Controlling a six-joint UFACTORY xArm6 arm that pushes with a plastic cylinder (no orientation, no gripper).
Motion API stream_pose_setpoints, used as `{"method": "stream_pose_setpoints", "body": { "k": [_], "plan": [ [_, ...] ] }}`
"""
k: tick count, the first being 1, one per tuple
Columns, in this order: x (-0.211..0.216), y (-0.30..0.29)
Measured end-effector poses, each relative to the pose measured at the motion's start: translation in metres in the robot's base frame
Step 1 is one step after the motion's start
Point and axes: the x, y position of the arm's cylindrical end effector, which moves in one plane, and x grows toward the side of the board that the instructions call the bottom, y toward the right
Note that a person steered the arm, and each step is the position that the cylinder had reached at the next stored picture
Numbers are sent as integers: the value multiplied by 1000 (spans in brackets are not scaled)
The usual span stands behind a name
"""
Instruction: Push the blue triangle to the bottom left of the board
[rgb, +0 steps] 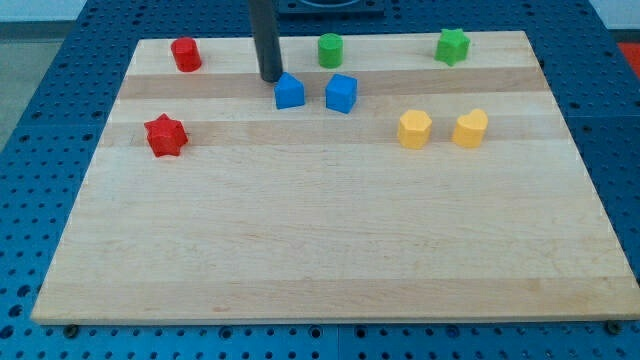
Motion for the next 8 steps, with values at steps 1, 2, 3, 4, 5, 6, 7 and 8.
{"method": "stream_pose_setpoints", "body": {
  "k": [1,2,3,4,5,6,7,8],
  "plan": [
    [0,20],
    [0,19],
    [6,11],
    [22,8],
    [38,1],
    [53,-3],
    [74,-9],
    [76,-7]
  ]
}}
